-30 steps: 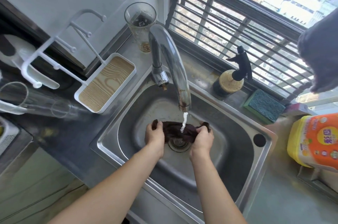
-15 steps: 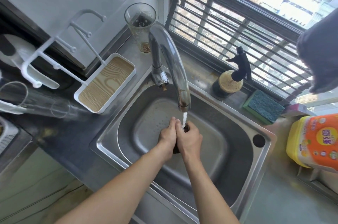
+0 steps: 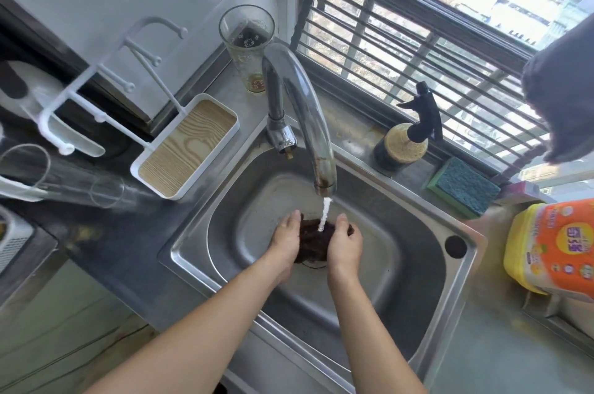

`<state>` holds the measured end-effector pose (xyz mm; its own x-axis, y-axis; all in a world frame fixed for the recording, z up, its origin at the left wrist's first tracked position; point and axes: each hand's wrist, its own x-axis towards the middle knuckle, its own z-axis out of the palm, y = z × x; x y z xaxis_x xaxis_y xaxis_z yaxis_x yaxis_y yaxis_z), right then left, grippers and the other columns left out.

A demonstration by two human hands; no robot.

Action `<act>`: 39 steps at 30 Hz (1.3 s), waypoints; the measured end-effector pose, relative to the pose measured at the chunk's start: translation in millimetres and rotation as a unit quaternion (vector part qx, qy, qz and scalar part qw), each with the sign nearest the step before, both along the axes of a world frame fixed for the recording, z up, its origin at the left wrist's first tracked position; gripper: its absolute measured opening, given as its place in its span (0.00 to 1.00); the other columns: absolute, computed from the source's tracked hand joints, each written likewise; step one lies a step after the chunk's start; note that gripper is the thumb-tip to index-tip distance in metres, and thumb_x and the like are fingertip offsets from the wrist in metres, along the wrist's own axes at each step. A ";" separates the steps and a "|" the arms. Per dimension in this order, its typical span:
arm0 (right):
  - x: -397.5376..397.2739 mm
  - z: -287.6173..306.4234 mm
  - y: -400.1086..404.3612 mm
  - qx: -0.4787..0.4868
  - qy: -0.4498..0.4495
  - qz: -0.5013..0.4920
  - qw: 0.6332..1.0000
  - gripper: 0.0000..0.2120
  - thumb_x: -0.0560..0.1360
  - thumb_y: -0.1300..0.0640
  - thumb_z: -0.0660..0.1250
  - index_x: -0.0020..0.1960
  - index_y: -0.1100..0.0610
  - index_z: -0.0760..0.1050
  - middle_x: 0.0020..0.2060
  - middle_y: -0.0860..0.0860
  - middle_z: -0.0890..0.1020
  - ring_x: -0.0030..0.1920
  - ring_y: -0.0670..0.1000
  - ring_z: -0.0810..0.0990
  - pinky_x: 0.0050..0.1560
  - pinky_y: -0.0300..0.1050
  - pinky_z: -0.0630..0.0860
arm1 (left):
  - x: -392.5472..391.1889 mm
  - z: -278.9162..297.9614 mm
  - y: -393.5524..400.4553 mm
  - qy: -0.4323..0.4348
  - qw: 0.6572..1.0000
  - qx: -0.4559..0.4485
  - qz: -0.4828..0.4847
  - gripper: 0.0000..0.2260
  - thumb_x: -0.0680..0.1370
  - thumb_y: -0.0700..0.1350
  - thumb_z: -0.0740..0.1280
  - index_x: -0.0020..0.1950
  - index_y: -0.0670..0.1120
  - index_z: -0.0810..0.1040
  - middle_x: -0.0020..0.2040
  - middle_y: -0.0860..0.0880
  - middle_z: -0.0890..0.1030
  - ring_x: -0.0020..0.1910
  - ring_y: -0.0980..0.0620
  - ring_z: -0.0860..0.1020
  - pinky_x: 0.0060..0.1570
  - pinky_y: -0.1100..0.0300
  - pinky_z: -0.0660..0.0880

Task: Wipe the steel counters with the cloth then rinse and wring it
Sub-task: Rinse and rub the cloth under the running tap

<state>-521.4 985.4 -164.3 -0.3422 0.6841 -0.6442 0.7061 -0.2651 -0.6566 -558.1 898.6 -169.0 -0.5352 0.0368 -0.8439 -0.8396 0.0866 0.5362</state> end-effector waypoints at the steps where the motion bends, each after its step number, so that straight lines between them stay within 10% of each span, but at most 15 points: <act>1: 0.0 -0.7 3.4 -0.055 0.007 -0.054 0.997 0.15 0.75 0.42 0.64 0.47 0.55 0.78 0.45 0.55 0.85 0.48 0.59 0.84 0.56 0.61 0.81 | -3.2 1.4 -3.5 -0.011 1.000 -0.013 0.026 0.14 0.81 0.55 0.61 0.59 0.48 0.77 0.56 0.42 0.82 0.51 0.45 0.81 0.53 0.49 0.79; 4: 2.8 0.8 11.2 -0.191 0.070 -0.122 0.971 0.11 0.74 0.54 0.68 0.53 0.59 0.78 0.48 0.59 0.85 0.49 0.61 0.84 0.51 0.62 0.83 | -11.8 10.7 -14.3 -0.093 0.992 -0.009 0.083 0.10 0.80 0.44 0.60 0.55 0.44 0.80 0.46 0.42 0.82 0.41 0.44 0.80 0.39 0.53 0.79; 7: 8.0 -1.4 12.6 -0.259 0.104 -0.048 0.959 0.18 0.67 0.52 0.68 0.54 0.60 0.80 0.48 0.62 0.84 0.50 0.60 0.81 0.52 0.56 0.78 | -12.5 18.2 -16.2 -0.150 0.986 0.059 0.052 0.16 0.80 0.52 0.63 0.55 0.42 0.81 0.50 0.38 0.85 0.48 0.37 0.83 0.39 0.37 0.81; 14: 11.2 -5.7 -4.4 0.085 0.048 0.179 0.979 0.11 0.78 0.47 0.65 0.58 0.48 0.78 0.52 0.49 0.82 0.56 0.51 0.77 0.61 0.49 0.73 | -2.3 7.3 -2.1 -0.014 0.998 0.067 -0.016 0.07 0.82 0.49 0.65 0.57 0.47 0.77 0.51 0.45 0.83 0.44 0.49 0.81 0.31 0.60 0.77; 19: 11.4 -0.8 -23.1 0.117 0.069 0.107 0.985 0.25 0.74 0.30 0.56 0.41 0.52 0.74 0.38 0.47 0.82 0.43 0.52 0.79 0.47 0.48 0.73 | 1.5 12.8 12.7 0.039 0.998 0.025 -0.046 0.11 0.82 0.50 0.64 0.44 0.46 0.80 0.40 0.49 0.83 0.38 0.53 0.81 0.33 0.67 0.76; 24: 7.0 8.3 -20.1 0.143 0.054 0.072 0.986 0.25 0.77 0.41 0.69 0.30 0.54 0.66 0.25 0.49 0.73 0.30 0.45 0.71 0.36 0.47 0.65 | 0.2 12.2 17.0 -0.008 1.000 0.019 -0.006 0.14 0.81 0.52 0.67 0.40 0.44 0.81 0.37 0.49 0.83 0.31 0.53 0.81 0.28 0.65 0.75; 29: 1.6 8.4 -14.6 0.136 0.040 0.093 0.986 0.17 0.78 0.48 0.68 0.33 0.54 0.74 0.26 0.49 0.76 0.34 0.53 0.75 0.37 0.45 0.63 | -0.3 16.7 20.4 -0.040 0.999 0.005 0.027 0.13 0.76 0.52 0.71 0.41 0.42 0.82 0.38 0.45 0.84 0.34 0.47 0.81 0.36 0.57 0.78; 34: 5.0 5.4 -10.4 0.143 0.061 0.134 0.979 0.17 0.76 0.46 0.58 0.33 0.52 0.73 0.28 0.49 0.77 0.37 0.57 0.77 0.39 0.47 0.68 | 1.5 13.3 14.0 0.002 0.999 -0.029 -0.028 0.17 0.79 0.52 0.67 0.33 0.45 0.77 0.25 0.53 0.76 0.23 0.54 0.74 0.22 0.67 0.67; 39: 6.1 -3.4 -1.8 0.110 0.086 0.060 0.988 0.07 0.81 0.52 0.64 0.49 0.56 0.75 0.42 0.51 0.82 0.47 0.57 0.80 0.48 0.46 0.71 | -12.7 1.9 2.3 0.041 0.997 -0.064 -0.021 0.20 0.77 0.62 0.61 0.43 0.47 0.81 0.44 0.46 0.85 0.46 0.44 0.82 0.51 0.50 0.80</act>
